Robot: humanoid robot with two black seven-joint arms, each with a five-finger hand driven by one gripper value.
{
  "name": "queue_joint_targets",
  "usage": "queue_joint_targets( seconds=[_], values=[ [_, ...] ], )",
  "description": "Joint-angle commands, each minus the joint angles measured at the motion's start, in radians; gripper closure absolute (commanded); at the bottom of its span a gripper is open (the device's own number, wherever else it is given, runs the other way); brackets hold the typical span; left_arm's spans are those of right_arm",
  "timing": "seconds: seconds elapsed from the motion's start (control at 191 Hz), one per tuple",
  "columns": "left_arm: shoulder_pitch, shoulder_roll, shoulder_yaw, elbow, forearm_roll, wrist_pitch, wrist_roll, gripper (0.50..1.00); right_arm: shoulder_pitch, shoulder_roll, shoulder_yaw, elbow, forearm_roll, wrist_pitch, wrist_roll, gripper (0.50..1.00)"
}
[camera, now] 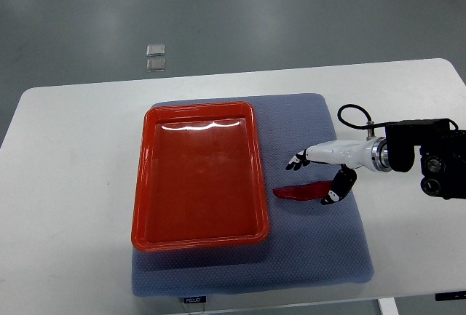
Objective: Place red pepper on red tray
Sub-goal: 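Close the right hand fingers around the red pepper, then lift the pepper with the right hand and carry it over the tray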
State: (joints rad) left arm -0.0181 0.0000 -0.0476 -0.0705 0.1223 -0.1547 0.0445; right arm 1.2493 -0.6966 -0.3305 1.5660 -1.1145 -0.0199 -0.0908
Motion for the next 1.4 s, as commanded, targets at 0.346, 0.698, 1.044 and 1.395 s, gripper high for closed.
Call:
queue_joint_targets(
  seconds=[0.346, 0.698, 1.044, 1.395],
  values=[
    [0.0, 0.0, 0.0, 0.0, 0.0, 0.0, 0.0, 0.5, -0.019, 0.017, -0.004, -0.008, -0.07, 0.003, -0.003, 0.72],
    [0.0, 0.0, 0.0, 0.0, 0.0, 0.0, 0.0, 0.5, -0.037, 0.026, -0.005, -0.02, -0.136, 0.0, -0.003, 0.738],
    [0.0, 0.0, 0.0, 0.0, -0.001, 0.0, 0.0, 0.5, -0.059, 0.032, -0.005, -0.05, -0.185, -0.002, -0.003, 0.861],
    [0.0, 0.0, 0.0, 0.0, 0.0, 0.0, 0.0, 0.5, -0.021, 0.002, 0.019, -0.057, -0.174, -0.071, -0.003, 0.989]
  ],
)
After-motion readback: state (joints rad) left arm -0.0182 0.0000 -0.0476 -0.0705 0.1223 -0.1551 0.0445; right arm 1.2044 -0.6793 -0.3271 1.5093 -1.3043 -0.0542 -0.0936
